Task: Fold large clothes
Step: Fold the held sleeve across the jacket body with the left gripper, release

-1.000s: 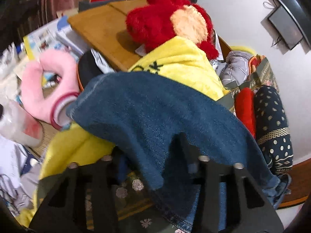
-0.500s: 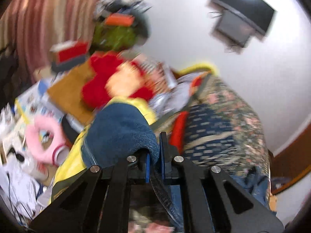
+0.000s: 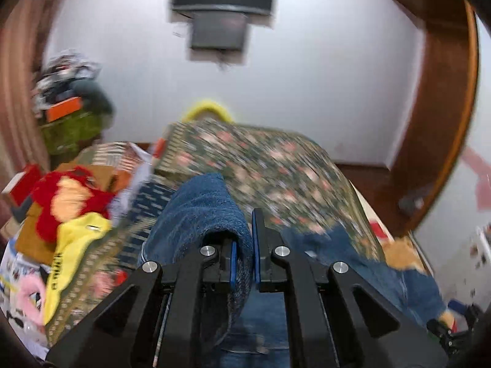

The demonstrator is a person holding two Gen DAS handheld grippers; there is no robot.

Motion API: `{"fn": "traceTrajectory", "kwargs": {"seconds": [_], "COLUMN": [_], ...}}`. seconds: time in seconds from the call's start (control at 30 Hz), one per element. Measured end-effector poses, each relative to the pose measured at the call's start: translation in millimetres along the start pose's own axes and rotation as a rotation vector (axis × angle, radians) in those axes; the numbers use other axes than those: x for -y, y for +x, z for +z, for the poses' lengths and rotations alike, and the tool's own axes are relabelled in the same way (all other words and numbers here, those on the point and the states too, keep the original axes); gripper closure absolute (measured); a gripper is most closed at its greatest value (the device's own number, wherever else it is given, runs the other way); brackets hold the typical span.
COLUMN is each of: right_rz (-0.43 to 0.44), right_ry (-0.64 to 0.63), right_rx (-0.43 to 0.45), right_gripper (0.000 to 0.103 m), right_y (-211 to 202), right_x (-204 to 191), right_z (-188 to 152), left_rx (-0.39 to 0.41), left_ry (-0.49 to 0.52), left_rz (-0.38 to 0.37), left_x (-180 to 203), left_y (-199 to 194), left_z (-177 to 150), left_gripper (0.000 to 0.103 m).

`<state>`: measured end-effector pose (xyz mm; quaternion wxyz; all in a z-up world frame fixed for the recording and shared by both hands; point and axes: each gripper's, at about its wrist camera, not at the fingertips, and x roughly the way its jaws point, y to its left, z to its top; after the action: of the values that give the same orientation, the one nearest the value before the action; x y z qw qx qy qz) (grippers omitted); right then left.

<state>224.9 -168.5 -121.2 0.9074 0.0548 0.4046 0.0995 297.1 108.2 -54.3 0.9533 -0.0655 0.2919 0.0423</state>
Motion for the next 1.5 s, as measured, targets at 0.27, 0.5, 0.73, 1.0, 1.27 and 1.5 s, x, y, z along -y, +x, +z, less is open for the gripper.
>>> {"fn": "traceTrajectory", "kwargs": {"seconds": [0.27,0.5,0.73,1.0,1.27,1.5], "right_rz": [-0.04,-0.067,-0.069,-0.041,0.058,0.097], "right_ry": [0.014,0.01,-0.04,-0.167,-0.349,-0.58], "right_rx": [-0.036,-0.046,-0.043,-0.037,-0.099,-0.213], "right_gripper": [0.0,0.0,0.0,0.0,0.0,0.0], "right_y": [5,7,9,17,45,93], "right_x": [27,32,17,-31,-99,-158], "right_z": [-11,-15,-10,0,-1,-12], "left_rx": [-0.32,-0.518,-0.422,-0.29,-0.331,-0.39], "left_ry": [0.238,0.348,0.341,0.218,0.039,-0.113], "left_rz": [-0.113,-0.214,-0.267,-0.134,0.059,0.126], "left_x": [104,150,137,58,-44,-101], "left_y": [76,87,39,0,3,6], "left_z": [-80,-140,-129,-111,-137,-170], "left_gripper": [0.096,0.088,0.049,0.035,0.034,0.034]}}
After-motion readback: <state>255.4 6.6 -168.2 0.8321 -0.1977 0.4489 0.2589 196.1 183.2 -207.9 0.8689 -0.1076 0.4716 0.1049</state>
